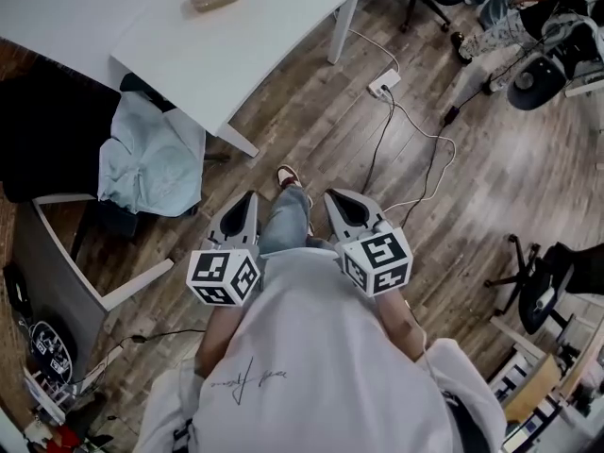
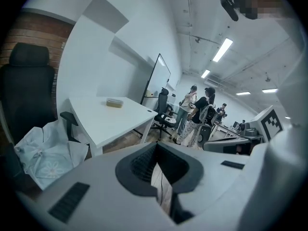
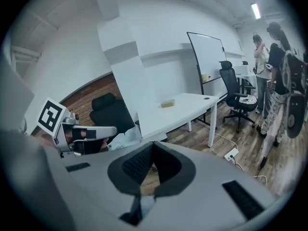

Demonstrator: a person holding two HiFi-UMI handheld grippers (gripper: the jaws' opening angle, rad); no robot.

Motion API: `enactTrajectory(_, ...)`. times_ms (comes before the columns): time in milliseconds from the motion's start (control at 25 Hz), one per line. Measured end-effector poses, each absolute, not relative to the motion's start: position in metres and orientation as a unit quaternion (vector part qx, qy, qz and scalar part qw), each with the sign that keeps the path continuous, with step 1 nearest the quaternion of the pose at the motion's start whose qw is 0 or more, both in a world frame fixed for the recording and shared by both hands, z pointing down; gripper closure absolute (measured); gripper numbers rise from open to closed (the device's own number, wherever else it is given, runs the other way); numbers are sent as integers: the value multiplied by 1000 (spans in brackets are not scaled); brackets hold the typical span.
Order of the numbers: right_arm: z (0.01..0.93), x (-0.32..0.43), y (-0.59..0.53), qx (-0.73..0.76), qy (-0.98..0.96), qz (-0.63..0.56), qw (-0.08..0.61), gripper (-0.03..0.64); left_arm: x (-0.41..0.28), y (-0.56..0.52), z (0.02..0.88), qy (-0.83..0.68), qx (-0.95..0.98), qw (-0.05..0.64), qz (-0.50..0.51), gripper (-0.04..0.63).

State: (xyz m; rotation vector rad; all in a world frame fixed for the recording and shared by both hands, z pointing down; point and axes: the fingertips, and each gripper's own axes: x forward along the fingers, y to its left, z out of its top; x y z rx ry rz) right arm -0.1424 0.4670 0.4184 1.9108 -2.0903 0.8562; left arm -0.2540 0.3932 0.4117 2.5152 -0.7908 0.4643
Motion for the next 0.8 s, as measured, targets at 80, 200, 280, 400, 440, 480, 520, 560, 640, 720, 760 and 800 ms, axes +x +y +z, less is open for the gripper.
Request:
enactTrajectory(80, 418, -135, 453, 638, -707, 289, 95, 607, -244, 380, 413, -285, 914, 234, 169, 591)
enactTrajectory(200, 420, -121, 430, 635, -707, 295, 101, 607, -230, 360, 415, -283, 913, 240, 173, 591)
enactTrajectory(280, 422, -113, 415, 631, -708, 300, 103, 607, -221, 345, 416, -281, 912, 242, 175, 591)
enactTrajectory(400, 423, -102, 389, 624, -711, 305, 107, 607, -207, 319, 412, -277, 913, 250, 166, 591)
enactTrajectory(440, 422, -97, 380, 622, -712, 307, 107, 607, -202, 310, 410, -277, 913, 252, 164, 591)
enactTrajectory(480, 422, -93, 372, 621, -712, 310, 105, 607, -198, 302, 409, -277, 912, 253, 164, 591)
enactTrajectory(520, 421, -89, 364, 621, -711, 314, 100, 607, -194, 294, 409, -277, 912, 252, 166, 591)
enactTrajectory(560, 420, -84, 356, 620, -711, 319, 95, 607, -190, 286, 409, -278, 912, 252, 167, 591)
enactTrajectory(640, 420, -75, 339, 620, -708, 327, 87, 607, -182, 269, 408, -278, 912, 252, 166, 591)
enactTrajectory(720, 421, -67, 323, 618, -708, 332, 85, 607, -174, 253, 406, -278, 912, 255, 161, 591)
enactTrajectory(760, 420, -64, 315, 616, -708, 333, 86, 607, -170, 246, 405, -277, 912, 258, 156, 591)
enactTrajectory(800, 420, -61, 307, 615, -710, 333, 86, 607, -166, 238, 404, -276, 913, 261, 152, 591)
